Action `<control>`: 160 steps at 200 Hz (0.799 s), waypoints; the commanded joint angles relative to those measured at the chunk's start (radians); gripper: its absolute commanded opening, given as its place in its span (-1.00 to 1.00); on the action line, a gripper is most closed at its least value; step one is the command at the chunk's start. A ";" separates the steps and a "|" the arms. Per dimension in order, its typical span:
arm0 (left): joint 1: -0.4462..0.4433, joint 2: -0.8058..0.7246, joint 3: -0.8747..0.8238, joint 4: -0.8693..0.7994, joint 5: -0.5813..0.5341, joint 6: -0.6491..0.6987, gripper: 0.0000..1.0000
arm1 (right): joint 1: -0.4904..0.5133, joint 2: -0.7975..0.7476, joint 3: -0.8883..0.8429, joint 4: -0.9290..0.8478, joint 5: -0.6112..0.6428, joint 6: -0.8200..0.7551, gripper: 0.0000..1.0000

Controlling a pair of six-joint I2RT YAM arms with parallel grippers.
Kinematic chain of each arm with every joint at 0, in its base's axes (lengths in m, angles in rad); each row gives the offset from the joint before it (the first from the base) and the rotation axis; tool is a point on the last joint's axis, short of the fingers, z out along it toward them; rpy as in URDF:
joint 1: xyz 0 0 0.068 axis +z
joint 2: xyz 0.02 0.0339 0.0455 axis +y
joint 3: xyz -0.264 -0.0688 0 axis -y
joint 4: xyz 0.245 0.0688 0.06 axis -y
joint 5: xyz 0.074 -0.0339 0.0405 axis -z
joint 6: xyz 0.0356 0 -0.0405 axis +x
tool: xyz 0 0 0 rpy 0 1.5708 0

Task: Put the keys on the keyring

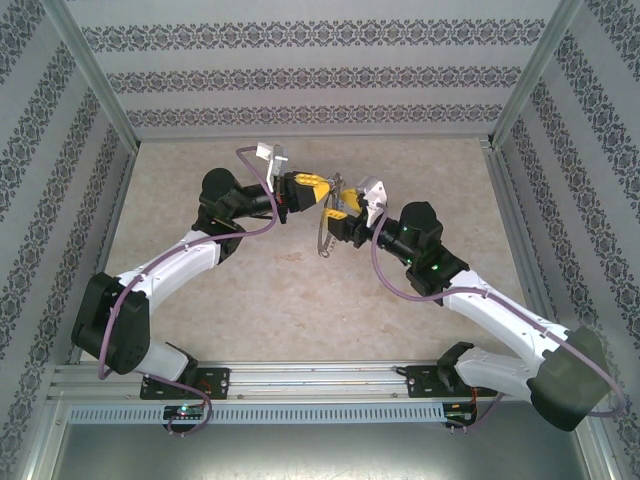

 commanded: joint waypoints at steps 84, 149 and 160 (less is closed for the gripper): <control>-0.019 -0.025 -0.003 0.093 -0.002 -0.016 -1.00 | 0.030 -0.040 0.014 0.005 0.063 -0.060 -0.25; -0.020 -0.022 -0.001 0.104 -0.002 -0.026 -1.00 | 0.035 -0.055 0.002 -0.018 0.043 -0.068 -0.43; -0.020 -0.022 0.000 0.110 -0.001 -0.030 -1.00 | 0.036 -0.050 0.002 -0.020 0.042 -0.069 -0.52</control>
